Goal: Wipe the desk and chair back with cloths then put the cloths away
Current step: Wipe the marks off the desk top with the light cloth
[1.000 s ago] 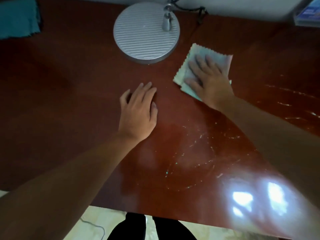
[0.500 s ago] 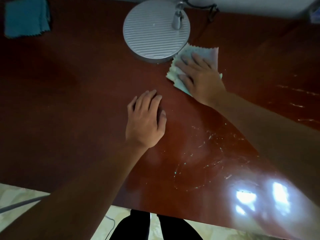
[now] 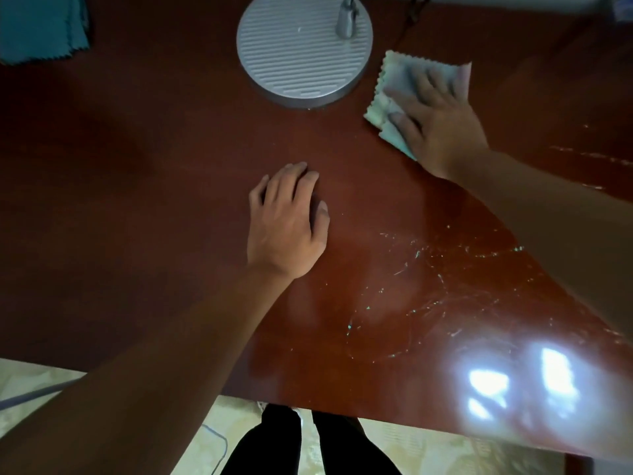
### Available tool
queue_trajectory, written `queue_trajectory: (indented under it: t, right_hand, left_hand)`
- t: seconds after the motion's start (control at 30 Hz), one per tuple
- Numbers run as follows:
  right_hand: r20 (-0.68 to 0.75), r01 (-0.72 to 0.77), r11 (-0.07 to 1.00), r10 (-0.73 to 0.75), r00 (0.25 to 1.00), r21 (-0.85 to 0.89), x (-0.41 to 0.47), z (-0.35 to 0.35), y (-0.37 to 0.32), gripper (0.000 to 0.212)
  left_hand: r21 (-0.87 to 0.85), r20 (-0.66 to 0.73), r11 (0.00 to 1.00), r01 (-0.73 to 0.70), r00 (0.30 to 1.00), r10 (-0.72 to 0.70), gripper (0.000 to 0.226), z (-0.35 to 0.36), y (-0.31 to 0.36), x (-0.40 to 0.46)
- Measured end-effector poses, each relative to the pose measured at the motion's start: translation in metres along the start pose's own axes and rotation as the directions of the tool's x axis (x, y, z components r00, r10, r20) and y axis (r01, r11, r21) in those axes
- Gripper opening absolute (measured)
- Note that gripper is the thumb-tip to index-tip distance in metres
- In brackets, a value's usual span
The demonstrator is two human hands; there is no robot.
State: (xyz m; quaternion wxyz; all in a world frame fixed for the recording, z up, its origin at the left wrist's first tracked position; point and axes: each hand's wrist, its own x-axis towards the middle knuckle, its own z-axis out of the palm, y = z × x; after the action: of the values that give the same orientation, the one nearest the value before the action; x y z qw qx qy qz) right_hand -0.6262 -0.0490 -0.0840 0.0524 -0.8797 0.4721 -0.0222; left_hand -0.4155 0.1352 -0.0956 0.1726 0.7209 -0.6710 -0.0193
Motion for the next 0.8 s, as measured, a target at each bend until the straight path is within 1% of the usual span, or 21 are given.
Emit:
queue_trajectory:
  t: [0.1, 0.17, 0.23, 0.3, 0.33, 0.43, 0.5, 0.53, 0.57, 0.63, 0.7, 0.73, 0.8]
  right_hand:
    - [-0.044, -0.103, 0.993, 0.105, 0.993, 0.061, -0.015, 0.0, -0.026, 0.047]
    - [-0.051, -0.056, 0.996, 0.059, 0.997, 0.069, -0.046, 0.002, -0.047, 0.046]
    - [-0.025, 0.046, 0.996, -0.044, 0.999, 0.077, -0.076, 0.004, -0.055, 0.045]
    - [0.013, 0.143, 0.988, -0.144, 0.989, 0.065, -0.077, -0.003, -0.04, 0.044]
    - [0.016, 0.154, 0.987, -0.155, 0.988, 0.047, -0.069, -0.005, -0.029, 0.044]
    - [0.005, 0.049, 0.999, -0.049, 0.999, 0.014, -0.037, -0.009, -0.004, 0.046]
    - [-0.033, -0.032, 0.999, 0.032, 0.999, 0.002, -0.044, -0.001, -0.017, 0.047]
    - [-0.054, -0.046, 0.999, 0.046, 0.997, 0.007, -0.058, 0.004, -0.028, 0.047]
    - [-0.063, -0.026, 0.999, 0.027, 0.998, 0.025, -0.077, 0.008, -0.04, 0.046]
    - [-0.039, 0.079, 0.994, -0.077, 0.996, 0.072, -0.111, 0.008, -0.051, 0.044]
    - [-0.003, 0.18, 0.981, -0.18, 0.984, 0.07, -0.118, 0.001, -0.039, 0.044]
    - [0.012, 0.181, 0.982, -0.182, 0.983, 0.057, -0.112, -0.002, -0.029, 0.044]
    - [0.005, 0.099, 0.994, -0.1, 0.995, 0.039, -0.096, -0.004, -0.01, 0.045]
  left_hand:
    - [-0.004, -0.007, 1.0, 0.004, 1.0, -0.004, 0.039, -0.001, 0.002, 0.0]
    - [-0.009, -0.012, 1.0, 0.0, 1.0, 0.0, 0.04, -0.002, 0.003, -0.001]
    - [-0.013, -0.013, 1.0, -0.002, 1.0, 0.002, 0.041, -0.003, 0.003, -0.002]
    - [-0.017, -0.016, 1.0, -0.002, 1.0, 0.002, 0.042, -0.003, 0.002, -0.003]
    - [-0.021, -0.018, 1.0, -0.001, 1.0, 0.0, 0.042, -0.003, 0.002, -0.003]
    - [-0.042, -0.026, 0.999, 0.01, 1.0, -0.011, 0.042, -0.003, 0.002, -0.003]
    - [-0.063, -0.024, 0.998, 0.01, 1.0, -0.011, 0.043, -0.004, 0.001, -0.004]
    - [-0.07, -0.026, 0.998, 0.007, 1.0, -0.009, 0.043, -0.004, 0.001, -0.004]
    - [-0.075, -0.027, 0.997, 0.005, 1.0, -0.007, 0.044, -0.005, 0.001, -0.004]
    - [-0.077, -0.011, 0.997, 0.008, 1.0, -0.008, 0.046, -0.008, 0.001, -0.003]
    - [-0.078, 0.009, 0.997, 0.005, 1.0, -0.004, 0.047, -0.009, 0.002, -0.003]
    - [-0.079, 0.012, 0.997, 0.002, 1.0, -0.001, 0.047, -0.009, 0.002, -0.003]
    - [-0.081, 0.015, 0.997, 0.008, 1.0, -0.007, 0.047, -0.007, 0.0, -0.003]
